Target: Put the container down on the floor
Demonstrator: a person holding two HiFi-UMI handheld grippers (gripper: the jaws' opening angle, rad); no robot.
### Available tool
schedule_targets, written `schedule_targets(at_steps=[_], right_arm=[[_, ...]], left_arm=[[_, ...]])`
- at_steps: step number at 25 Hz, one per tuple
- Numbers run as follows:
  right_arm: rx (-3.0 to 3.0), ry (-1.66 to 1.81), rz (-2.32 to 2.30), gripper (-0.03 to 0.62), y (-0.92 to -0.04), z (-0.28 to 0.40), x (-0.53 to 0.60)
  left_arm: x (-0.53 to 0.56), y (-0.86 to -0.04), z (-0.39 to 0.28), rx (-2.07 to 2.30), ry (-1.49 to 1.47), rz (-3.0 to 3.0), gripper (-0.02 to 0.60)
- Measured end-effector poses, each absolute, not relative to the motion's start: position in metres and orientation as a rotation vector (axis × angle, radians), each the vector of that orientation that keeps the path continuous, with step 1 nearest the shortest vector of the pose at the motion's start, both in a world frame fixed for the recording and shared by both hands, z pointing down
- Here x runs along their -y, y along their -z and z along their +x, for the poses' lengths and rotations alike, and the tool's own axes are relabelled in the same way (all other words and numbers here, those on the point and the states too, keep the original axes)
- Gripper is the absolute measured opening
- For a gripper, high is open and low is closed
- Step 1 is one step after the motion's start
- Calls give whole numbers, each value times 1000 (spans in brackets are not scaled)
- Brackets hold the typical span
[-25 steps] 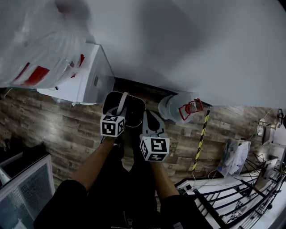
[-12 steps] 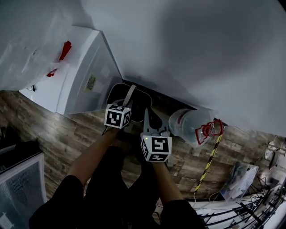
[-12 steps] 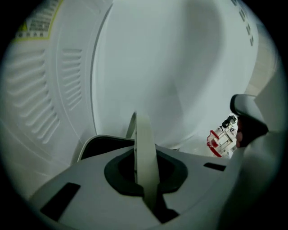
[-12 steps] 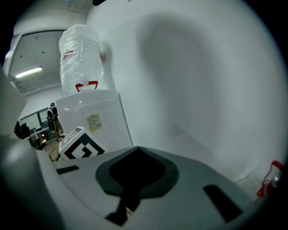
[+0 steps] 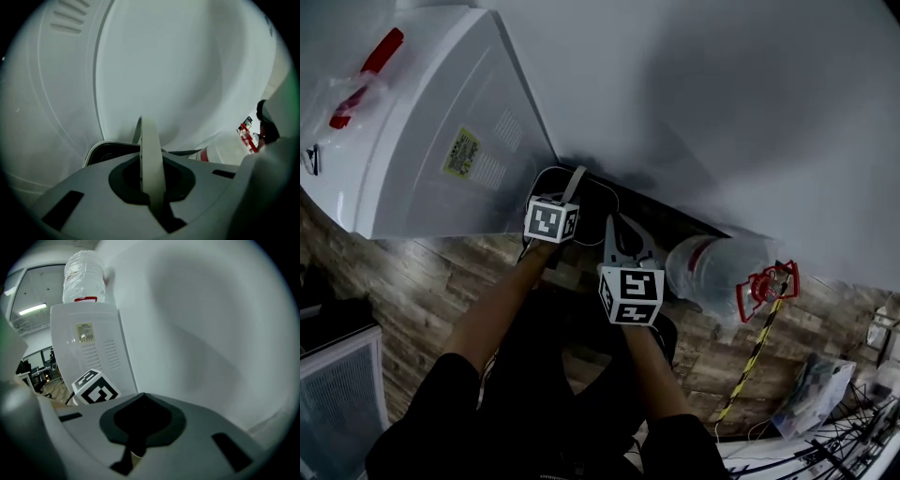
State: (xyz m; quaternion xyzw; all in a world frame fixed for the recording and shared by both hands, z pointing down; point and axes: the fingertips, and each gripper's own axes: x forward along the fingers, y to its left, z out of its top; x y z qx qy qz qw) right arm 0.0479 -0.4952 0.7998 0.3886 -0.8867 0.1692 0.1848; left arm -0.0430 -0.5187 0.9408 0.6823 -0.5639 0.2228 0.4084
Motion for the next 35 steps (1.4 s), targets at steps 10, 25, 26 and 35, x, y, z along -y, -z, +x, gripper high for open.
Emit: schedule_targets(at_steps=[10,25,26,35], right_arm=[[2496,-419,1116,11,-862,48,518],[2461,-450,1104,11,-894,45,519],[2451,-463,1105,11,-898,47,518],[2390,-574,1093,11,-897,56,506]], left_arm=[[534,-1018,-52,1422,-588,1716,17],[531,-1053,-95,1572,-655,1572,35],[530,-1049,-99,1592,-664,1577,78],[500,-1003,-124,1727,-699,1621,116]])
